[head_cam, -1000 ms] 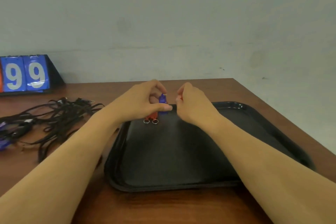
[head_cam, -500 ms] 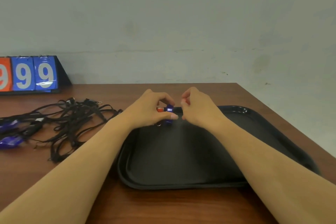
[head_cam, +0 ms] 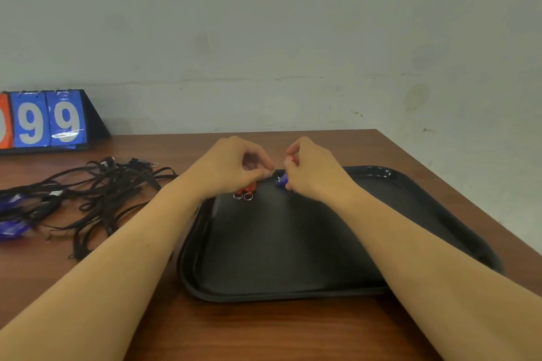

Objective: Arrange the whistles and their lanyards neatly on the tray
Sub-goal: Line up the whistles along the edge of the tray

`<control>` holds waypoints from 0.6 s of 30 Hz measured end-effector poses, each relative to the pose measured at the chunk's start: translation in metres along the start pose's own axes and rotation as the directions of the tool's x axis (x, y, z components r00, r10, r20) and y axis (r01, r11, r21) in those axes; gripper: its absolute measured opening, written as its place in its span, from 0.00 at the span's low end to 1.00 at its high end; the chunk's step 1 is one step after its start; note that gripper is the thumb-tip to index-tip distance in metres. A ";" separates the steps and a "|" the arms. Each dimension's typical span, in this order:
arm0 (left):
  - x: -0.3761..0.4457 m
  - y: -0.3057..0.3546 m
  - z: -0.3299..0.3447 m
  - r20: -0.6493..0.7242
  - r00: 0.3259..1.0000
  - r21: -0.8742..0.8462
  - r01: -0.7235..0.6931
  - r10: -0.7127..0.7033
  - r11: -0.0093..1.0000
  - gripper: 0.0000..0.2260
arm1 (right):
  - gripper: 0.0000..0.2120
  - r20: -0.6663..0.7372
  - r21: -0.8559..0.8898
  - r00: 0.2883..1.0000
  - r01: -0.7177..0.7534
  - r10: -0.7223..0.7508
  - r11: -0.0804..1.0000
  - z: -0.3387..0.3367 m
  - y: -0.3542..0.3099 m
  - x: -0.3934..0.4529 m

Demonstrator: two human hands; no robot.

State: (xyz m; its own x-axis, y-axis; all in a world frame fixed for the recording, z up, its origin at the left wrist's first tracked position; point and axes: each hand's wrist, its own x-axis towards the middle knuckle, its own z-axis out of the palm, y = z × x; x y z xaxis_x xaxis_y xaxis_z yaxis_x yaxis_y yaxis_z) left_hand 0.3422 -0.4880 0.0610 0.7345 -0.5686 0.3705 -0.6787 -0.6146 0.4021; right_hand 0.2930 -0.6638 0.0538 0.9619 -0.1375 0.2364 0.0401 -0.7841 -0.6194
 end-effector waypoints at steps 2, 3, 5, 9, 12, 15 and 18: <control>0.000 0.000 0.002 -0.026 1.000 0.007 -0.017 0.017 1.000 0.03 | 0.12 0.041 -0.019 0.999 -0.028 0.028 0.999 0.000 0.001 0.000; 0.001 0.000 0.003 -0.052 0.998 0.017 -0.024 0.025 1.000 0.05 | 0.13 0.051 -0.022 0.998 -0.047 0.048 0.999 0.000 0.002 0.001; 0.004 0.003 0.007 -0.085 0.994 0.096 -0.058 0.067 0.994 0.09 | 0.14 0.035 -0.007 0.996 -0.083 0.083 0.997 -0.002 0.003 0.002; 0.006 0.025 0.019 0.071 0.985 0.239 -0.167 0.154 0.957 0.14 | 0.17 -0.135 0.116 0.986 -0.080 0.095 0.990 -0.014 0.003 0.004; 0.005 0.032 0.026 0.210 0.963 0.237 -0.219 0.170 0.947 0.15 | 0.15 -0.229 0.201 0.969 -0.042 0.089 0.979 -0.022 0.004 0.003; 0.005 0.035 0.027 0.369 0.924 0.322 -0.231 0.102 0.918 0.27 | 0.14 -0.260 0.202 0.963 -0.018 0.071 0.979 -0.020 0.004 0.004; 0.006 0.034 0.024 0.355 0.932 0.271 -0.173 0.069 0.947 0.24 | 0.12 -0.261 0.172 0.963 -0.023 0.068 0.985 -0.015 0.005 0.005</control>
State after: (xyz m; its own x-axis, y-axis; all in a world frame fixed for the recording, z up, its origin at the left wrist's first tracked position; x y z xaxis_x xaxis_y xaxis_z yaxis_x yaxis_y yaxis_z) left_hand 0.3235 -0.5259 0.0569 0.6378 -0.7665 0.0754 -0.7699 -0.6317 0.0902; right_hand 0.2937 -0.6775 0.0636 0.8582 -0.3438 0.3813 0.0642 -0.6651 -0.7440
